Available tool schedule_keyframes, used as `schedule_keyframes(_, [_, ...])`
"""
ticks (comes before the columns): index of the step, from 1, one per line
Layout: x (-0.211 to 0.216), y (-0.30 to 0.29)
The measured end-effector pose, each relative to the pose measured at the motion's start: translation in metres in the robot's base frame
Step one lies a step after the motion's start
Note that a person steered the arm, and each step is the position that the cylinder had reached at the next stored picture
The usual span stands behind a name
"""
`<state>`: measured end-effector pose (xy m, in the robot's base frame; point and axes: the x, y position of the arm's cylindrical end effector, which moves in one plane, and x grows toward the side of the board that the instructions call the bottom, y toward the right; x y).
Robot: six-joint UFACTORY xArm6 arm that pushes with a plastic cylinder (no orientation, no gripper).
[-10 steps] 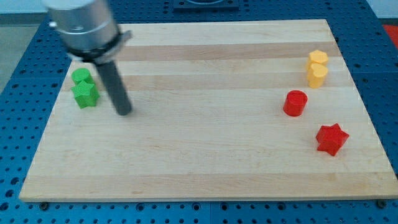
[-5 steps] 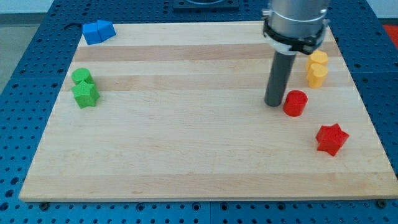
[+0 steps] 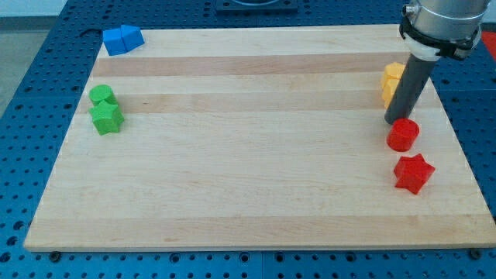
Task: Move red circle to the red star
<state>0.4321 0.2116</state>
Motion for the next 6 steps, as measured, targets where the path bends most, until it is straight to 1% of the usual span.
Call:
schedule_keyframes(1, [0.001,0.000])
schedule_keyframes(2, [0.017,-0.012])
schedule_keyframes(4, [0.053,-0.015])
schedule_keyframes(6, [0.058,-0.015])
